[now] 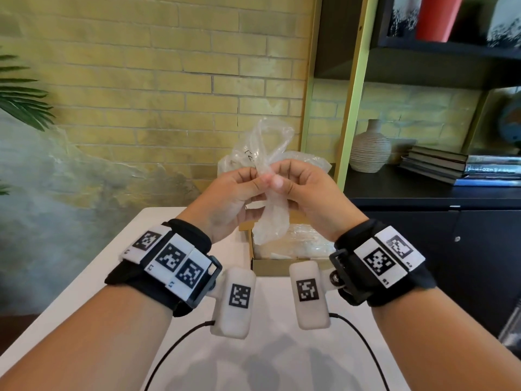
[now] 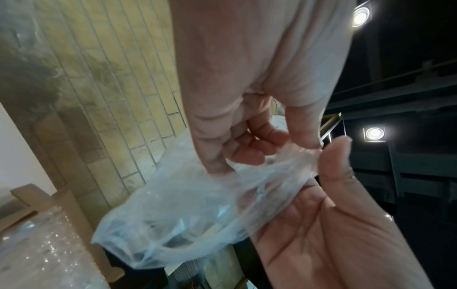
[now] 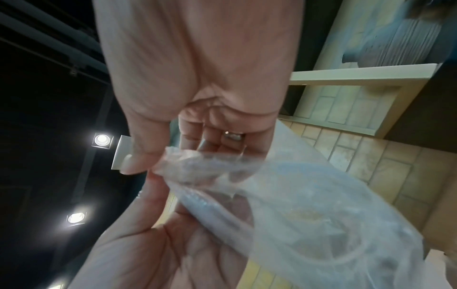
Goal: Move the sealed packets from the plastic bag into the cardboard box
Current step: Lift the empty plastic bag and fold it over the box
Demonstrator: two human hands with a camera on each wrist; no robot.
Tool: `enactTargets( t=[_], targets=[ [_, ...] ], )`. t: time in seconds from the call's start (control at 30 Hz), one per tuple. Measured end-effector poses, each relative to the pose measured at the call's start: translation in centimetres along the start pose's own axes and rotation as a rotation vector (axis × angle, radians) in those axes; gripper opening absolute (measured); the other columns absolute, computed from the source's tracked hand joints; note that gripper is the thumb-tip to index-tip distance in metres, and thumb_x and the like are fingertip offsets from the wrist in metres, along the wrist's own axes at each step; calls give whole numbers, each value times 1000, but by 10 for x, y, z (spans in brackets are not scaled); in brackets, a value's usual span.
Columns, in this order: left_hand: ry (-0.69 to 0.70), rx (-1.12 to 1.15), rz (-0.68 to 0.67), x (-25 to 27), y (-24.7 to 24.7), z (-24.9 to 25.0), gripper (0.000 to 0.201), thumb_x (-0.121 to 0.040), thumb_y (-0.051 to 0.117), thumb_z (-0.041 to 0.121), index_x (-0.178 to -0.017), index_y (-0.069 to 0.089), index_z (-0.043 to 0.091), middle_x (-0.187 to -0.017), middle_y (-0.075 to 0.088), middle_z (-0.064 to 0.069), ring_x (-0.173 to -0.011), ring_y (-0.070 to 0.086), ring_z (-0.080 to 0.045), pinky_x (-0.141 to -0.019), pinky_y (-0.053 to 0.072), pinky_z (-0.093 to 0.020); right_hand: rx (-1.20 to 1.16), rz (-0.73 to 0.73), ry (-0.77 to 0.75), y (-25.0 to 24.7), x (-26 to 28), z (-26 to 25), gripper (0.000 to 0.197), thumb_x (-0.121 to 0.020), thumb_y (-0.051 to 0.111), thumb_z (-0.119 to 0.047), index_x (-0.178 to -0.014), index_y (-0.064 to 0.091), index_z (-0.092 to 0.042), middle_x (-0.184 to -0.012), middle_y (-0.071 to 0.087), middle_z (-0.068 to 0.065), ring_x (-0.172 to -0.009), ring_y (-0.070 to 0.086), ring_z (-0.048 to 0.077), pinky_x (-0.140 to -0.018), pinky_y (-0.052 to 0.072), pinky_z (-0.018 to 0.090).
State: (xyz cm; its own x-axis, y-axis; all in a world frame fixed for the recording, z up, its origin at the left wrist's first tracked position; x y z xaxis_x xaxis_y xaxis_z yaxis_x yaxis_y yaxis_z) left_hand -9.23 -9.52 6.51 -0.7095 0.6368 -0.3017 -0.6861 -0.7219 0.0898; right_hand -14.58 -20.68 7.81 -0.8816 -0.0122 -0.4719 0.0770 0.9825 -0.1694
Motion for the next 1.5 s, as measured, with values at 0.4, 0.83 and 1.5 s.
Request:
enactTargets(
  t=[0.4, 0.83, 1.5],
  targets=[
    [126, -156, 169, -4, -1, 3, 32, -90, 58, 9, -66, 38, 17, -71, 43, -4, -75, 47, -21, -63, 52, -24, -53, -23, 73, -4, -1, 8, 31, -62, 69, -19, -91, 58, -14, -78, 66, 3, -77, 61, 20, -82, 49, 36],
    [191, -338, 250, -10, 6, 5, 22, -89, 58, 4, -73, 50, 17, -75, 56, -2, -71, 51, -19, -72, 48, -39, -272, -2, 125, -9, -5, 19, 24, -81, 59, 3, -94, 49, -15, -77, 60, 6, -65, 63, 13, -63, 54, 23],
    [395, -1014, 931, -6, -84, 31, 21, -85, 42, -2, -85, 62, 2, -116, 48, -14, -92, 47, -18, -75, 33, -23, 941, 813, 58, -112, 6, 23, 25, -88, 46, -18, -96, 68, -12, -95, 63, 12, -87, 57, 23, -72, 41, 26]
  ],
)
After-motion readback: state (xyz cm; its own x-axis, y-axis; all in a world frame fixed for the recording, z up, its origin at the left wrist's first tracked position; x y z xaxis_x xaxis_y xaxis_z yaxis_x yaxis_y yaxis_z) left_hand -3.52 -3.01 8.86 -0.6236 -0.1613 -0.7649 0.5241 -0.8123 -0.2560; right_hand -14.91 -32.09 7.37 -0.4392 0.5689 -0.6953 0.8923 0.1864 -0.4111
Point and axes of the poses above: each hand's wrist, its own x-axis away from the middle knuckle, its own y-axis out of the palm, z = x × y, the point moved 4 cm from there along -x, towards the middle knuckle
